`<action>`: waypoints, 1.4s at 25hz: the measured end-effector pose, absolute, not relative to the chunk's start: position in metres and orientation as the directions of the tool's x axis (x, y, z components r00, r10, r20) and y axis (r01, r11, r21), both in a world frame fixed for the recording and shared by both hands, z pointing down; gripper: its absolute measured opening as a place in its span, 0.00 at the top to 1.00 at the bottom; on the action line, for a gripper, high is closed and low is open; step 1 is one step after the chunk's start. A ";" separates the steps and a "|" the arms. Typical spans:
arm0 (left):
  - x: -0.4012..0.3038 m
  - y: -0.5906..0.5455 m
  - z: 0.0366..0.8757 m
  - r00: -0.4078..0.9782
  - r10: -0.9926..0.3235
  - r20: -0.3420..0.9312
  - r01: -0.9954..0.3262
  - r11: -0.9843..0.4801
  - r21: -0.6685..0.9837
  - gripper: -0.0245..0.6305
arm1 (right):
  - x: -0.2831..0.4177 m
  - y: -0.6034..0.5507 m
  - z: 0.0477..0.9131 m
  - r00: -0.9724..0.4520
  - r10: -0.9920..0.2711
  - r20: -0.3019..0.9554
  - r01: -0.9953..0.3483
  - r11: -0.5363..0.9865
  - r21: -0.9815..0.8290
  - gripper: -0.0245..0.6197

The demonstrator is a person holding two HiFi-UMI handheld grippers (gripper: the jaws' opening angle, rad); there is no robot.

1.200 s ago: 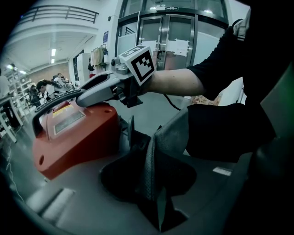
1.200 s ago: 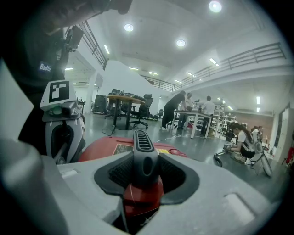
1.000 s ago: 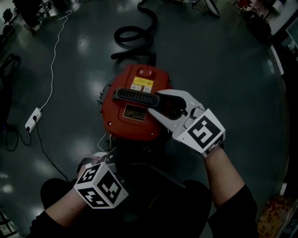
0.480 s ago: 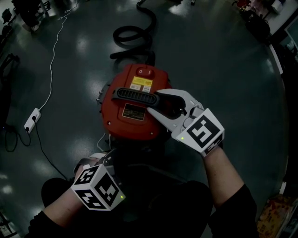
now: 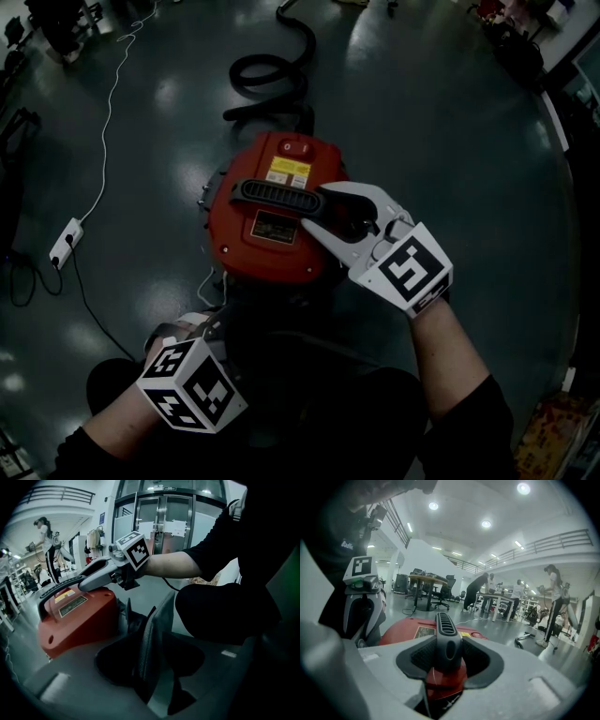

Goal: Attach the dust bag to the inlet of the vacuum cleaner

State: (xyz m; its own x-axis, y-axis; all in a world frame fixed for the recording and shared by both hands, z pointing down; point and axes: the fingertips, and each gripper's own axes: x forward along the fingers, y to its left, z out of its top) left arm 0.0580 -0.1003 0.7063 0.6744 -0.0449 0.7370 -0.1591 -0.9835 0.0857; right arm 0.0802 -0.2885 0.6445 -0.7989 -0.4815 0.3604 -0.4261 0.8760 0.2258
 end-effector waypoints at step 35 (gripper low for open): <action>0.000 -0.139 0.516 0.790 -0.295 0.538 -0.391 -0.918 0.070 0.72 | 0.125 -0.190 0.519 -0.570 -0.758 0.317 -0.818 0.560 -0.134 0.74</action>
